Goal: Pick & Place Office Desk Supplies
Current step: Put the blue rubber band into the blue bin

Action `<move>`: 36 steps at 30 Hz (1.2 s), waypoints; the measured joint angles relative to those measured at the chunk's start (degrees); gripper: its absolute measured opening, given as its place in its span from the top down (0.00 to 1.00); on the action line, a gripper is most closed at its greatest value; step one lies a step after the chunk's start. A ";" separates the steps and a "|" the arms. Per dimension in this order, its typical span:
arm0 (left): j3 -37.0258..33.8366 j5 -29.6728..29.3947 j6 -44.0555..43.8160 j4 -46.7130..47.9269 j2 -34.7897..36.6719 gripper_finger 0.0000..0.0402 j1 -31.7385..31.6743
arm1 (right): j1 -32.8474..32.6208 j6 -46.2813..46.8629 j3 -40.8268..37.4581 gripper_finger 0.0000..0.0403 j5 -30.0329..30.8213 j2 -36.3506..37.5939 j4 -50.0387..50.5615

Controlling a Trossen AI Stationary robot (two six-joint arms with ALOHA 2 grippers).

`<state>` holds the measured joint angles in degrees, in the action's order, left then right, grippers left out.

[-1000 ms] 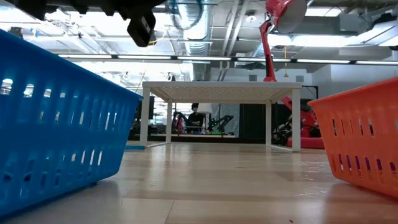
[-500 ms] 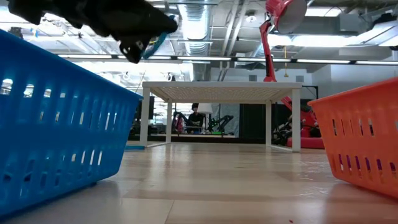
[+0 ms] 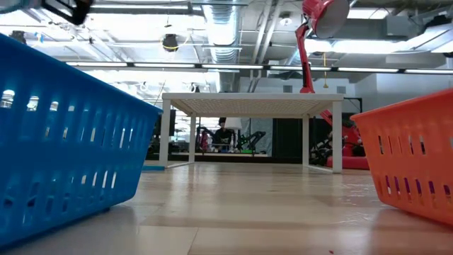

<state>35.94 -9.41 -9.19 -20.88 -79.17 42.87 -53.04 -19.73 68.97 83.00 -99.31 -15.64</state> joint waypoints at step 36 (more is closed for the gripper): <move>-3.91 4.57 4.43 -14.70 -11.47 0.44 -4.09 | -4.32 68.43 -0.05 0.72 -17.14 6.36 65.19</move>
<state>32.03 -4.84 -4.75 -35.58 -90.64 38.79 -57.36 48.70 68.93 65.87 -92.95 49.54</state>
